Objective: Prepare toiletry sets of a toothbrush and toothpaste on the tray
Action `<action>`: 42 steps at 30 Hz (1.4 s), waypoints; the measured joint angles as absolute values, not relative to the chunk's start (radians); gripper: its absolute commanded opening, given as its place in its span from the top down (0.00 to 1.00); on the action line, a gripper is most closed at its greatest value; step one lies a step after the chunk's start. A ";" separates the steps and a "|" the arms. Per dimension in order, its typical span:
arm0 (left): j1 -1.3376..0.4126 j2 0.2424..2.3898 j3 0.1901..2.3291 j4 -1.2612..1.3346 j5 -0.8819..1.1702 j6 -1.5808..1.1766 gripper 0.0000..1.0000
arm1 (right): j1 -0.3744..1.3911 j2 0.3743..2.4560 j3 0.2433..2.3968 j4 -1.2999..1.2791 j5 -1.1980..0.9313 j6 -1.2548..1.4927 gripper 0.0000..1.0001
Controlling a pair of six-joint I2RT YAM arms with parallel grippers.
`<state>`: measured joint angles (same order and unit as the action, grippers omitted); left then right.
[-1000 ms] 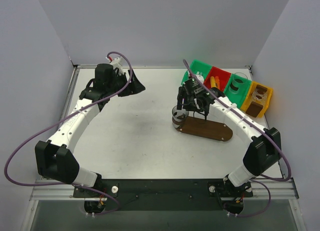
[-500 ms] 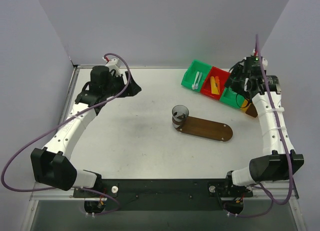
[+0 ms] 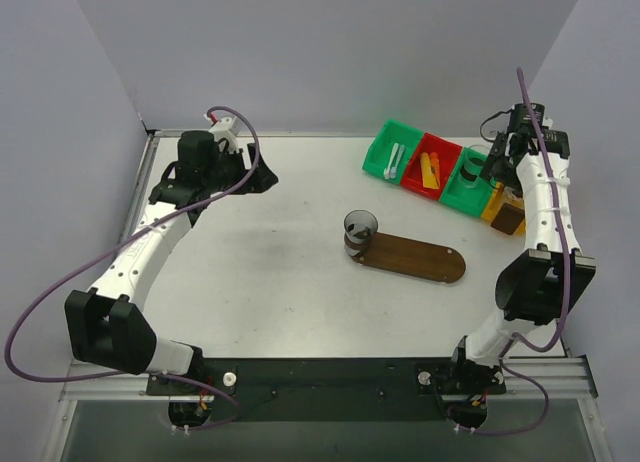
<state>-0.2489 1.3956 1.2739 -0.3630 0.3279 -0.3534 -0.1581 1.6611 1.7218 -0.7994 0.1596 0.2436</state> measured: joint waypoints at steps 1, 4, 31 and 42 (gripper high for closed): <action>-0.248 1.402 1.274 -0.363 0.330 -0.353 0.17 | -0.167 1.679 1.731 -0.799 0.159 0.234 0.50; -0.244 1.422 1.274 -0.364 0.337 -0.354 0.17 | -0.200 1.749 1.777 -0.804 0.155 0.207 0.56; -0.226 1.491 1.310 -0.384 0.353 -0.363 0.17 | -0.335 2.130 1.973 -0.761 0.065 0.092 0.61; -0.225 1.504 1.312 -0.397 0.352 -0.366 0.18 | -0.334 2.152 1.985 -0.741 0.033 0.079 0.63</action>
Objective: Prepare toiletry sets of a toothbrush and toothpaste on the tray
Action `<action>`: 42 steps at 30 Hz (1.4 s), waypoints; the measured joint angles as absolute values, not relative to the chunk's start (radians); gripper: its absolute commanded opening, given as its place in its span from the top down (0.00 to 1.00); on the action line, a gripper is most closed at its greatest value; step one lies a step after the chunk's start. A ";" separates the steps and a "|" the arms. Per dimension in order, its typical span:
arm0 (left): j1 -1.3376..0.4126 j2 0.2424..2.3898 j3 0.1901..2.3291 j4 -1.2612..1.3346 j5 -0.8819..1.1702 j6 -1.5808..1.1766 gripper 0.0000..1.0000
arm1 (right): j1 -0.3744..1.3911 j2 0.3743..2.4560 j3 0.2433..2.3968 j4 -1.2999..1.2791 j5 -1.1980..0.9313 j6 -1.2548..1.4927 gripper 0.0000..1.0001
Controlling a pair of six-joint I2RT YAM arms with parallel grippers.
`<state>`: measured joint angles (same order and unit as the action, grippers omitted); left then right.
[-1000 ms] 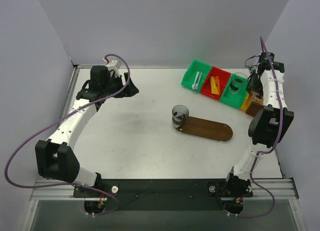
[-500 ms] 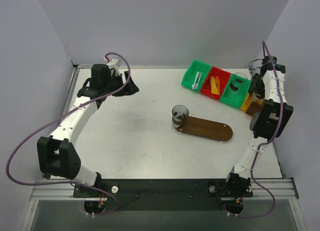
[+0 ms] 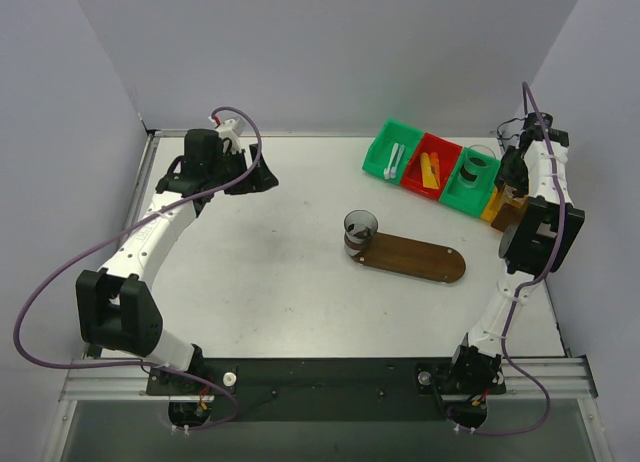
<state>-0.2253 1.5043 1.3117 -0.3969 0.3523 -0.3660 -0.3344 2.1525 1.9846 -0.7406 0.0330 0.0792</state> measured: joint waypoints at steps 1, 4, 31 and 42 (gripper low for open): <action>-0.225 1.505 1.312 -0.399 0.352 -0.366 0.18 | -0.334 2.152 1.985 -0.741 0.033 0.079 0.64; -0.225 1.506 1.312 -0.401 0.352 -0.366 0.18 | -0.334 2.154 1.986 -0.740 0.034 0.077 0.65; -0.225 1.524 1.335 -0.412 0.347 -0.377 0.18 | -0.335 2.224 2.038 -0.721 0.069 0.073 0.76; -0.225 1.531 1.340 -0.416 0.348 -0.381 0.18 | -0.339 2.224 2.037 -0.715 0.064 0.070 1.00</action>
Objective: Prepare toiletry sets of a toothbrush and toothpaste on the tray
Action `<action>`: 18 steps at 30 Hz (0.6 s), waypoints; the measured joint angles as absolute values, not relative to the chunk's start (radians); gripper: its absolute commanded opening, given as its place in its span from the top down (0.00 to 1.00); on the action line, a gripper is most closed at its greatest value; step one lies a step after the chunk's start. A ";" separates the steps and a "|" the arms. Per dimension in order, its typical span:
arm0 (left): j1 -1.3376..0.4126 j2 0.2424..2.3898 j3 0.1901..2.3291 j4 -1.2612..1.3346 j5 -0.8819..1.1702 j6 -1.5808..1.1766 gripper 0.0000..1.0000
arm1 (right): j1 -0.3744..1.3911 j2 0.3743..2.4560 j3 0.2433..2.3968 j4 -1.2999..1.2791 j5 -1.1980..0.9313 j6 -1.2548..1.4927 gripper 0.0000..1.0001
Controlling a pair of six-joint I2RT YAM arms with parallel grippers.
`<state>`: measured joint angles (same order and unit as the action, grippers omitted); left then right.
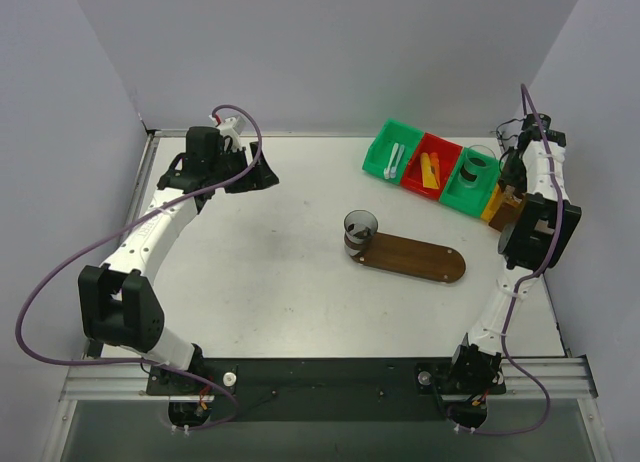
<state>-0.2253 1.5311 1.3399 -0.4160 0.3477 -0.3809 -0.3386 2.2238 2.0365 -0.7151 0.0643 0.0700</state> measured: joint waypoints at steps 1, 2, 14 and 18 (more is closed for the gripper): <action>-0.225 1.532 1.341 -0.416 0.347 -0.381 0.18 | -0.339 2.224 2.037 -0.715 0.064 0.070 1.00; -0.225 1.532 1.341 -0.416 0.348 -0.381 0.18 | -0.340 2.224 2.037 -0.715 0.063 0.070 1.00; -0.225 1.533 1.345 -0.415 0.348 -0.381 0.18 | -0.341 2.210 2.031 -0.717 0.064 0.042 1.00; -0.225 1.533 1.347 -0.414 0.348 -0.380 0.18 | -0.342 2.157 1.982 -0.718 0.067 0.033 1.00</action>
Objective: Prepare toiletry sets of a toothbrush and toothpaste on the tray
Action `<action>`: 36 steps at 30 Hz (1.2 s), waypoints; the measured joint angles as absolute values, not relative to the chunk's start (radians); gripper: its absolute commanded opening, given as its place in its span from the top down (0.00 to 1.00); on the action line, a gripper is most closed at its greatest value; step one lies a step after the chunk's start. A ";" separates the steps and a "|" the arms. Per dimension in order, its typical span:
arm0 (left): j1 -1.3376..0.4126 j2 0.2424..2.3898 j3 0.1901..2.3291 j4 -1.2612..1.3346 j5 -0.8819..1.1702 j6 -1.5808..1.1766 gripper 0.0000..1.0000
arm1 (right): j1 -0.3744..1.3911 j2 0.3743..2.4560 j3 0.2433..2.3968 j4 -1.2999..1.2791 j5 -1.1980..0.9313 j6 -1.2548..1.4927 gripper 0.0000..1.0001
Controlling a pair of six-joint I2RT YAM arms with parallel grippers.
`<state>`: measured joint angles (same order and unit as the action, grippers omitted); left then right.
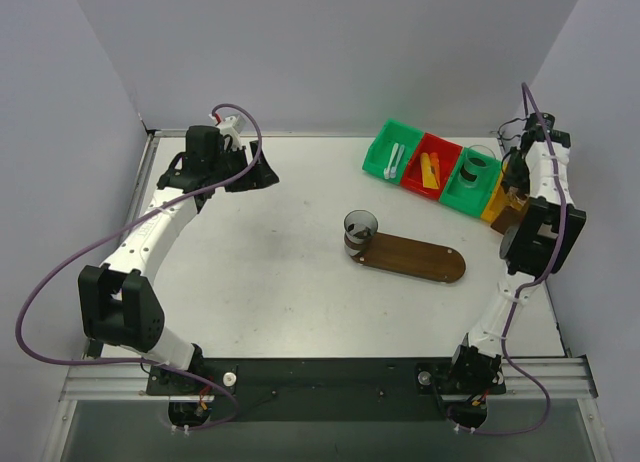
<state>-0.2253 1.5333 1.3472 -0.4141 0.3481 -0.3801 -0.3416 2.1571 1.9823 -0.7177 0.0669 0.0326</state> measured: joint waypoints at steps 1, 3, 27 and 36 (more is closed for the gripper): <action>-0.225 1.533 1.348 -0.414 0.348 -0.380 0.18 | -0.342 2.144 1.972 -0.719 0.068 0.031 1.00; -0.225 1.533 1.347 -0.414 0.348 -0.379 0.18 | -0.342 2.108 1.952 -0.720 0.069 0.028 1.00; -0.225 1.534 1.368 -0.398 0.419 -0.370 0.19 | -0.112 1.679 1.616 -0.666 0.050 -0.041 1.00; -0.239 1.538 1.383 -0.393 0.457 -0.371 0.20 | 0.054 1.539 1.459 -0.651 0.038 -0.056 1.00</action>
<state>-0.2390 1.5379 1.3827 -0.3931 0.4568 -0.3706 0.0536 1.5387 1.4590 -0.6506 0.0383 -0.0563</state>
